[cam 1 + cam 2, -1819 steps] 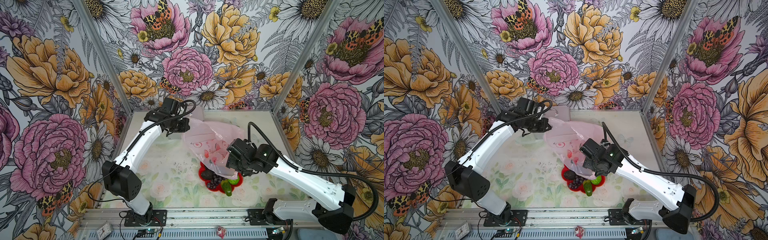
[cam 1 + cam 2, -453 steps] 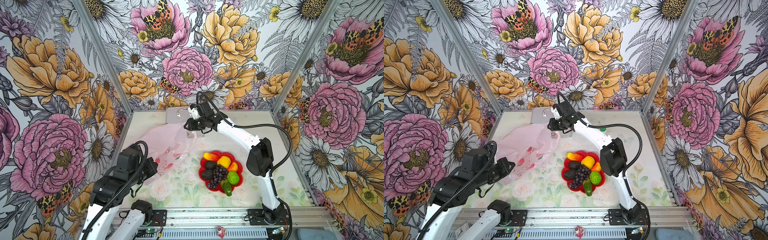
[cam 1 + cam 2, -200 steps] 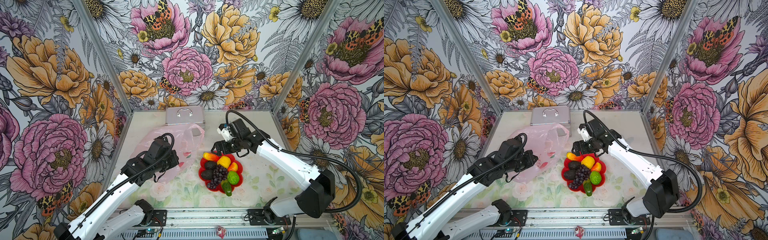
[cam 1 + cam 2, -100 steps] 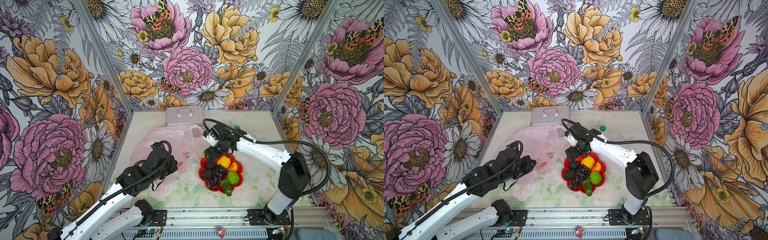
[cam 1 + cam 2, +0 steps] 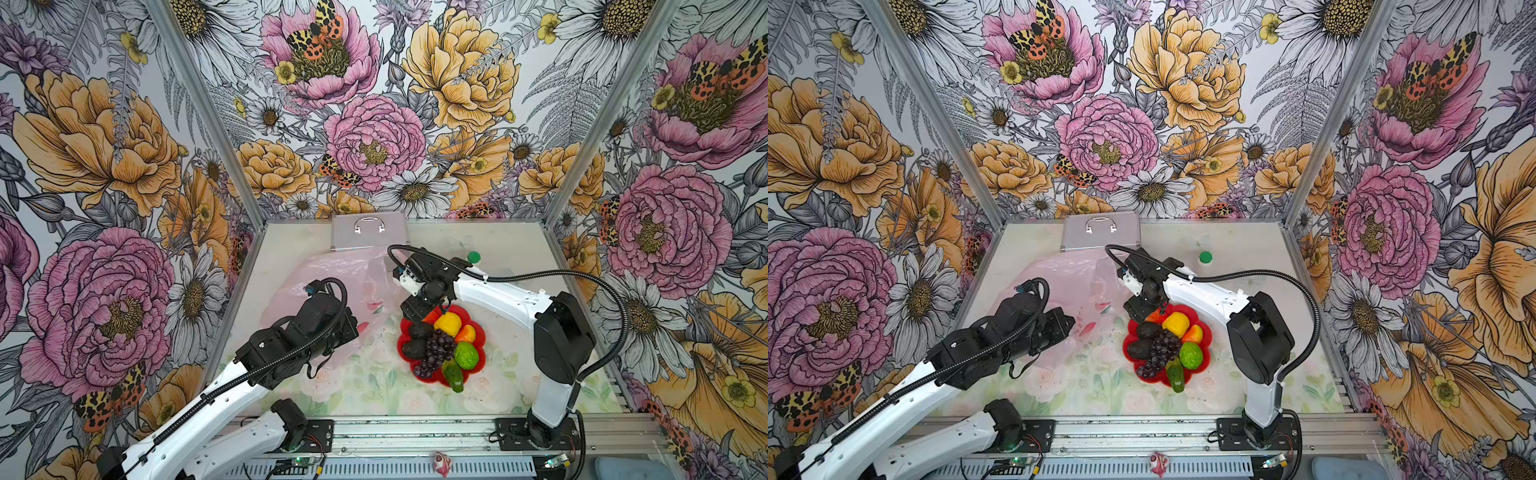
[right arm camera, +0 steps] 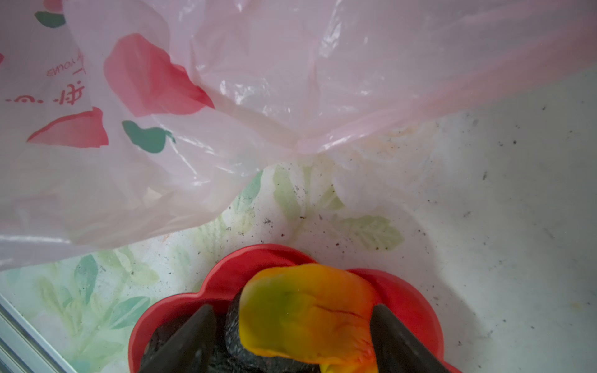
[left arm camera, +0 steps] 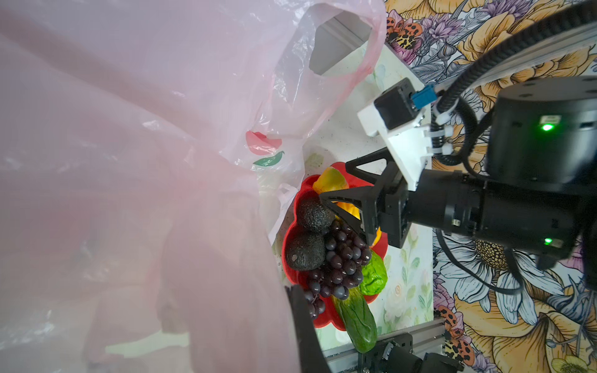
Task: Place the fruits into the plastic bag
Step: Pick up the fruit from the plate.
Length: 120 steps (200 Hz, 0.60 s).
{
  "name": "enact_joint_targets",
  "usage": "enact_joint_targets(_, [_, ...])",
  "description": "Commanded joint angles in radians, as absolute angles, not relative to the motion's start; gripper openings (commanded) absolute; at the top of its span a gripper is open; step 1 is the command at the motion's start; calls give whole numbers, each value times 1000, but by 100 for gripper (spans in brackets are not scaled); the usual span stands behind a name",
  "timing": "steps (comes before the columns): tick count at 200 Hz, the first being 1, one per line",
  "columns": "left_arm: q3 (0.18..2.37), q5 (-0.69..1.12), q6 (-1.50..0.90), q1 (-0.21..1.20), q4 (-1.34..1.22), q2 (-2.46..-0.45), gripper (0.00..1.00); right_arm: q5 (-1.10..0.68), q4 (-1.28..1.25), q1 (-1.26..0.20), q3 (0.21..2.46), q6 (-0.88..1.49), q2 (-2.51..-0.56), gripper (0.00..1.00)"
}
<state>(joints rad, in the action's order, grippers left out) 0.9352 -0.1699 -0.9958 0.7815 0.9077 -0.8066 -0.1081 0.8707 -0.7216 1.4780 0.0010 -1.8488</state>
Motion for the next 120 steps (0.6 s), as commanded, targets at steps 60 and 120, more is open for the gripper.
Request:
enact_joint_targets(60, [953, -195, -989, 791, 910, -772, 0, -40, 853, -729, 1535, -28, -1914, 48])
enact_joint_targets(120, [951, -192, -981, 791, 909, -776, 0, -18, 834, -730, 1538, -35, -1836, 31])
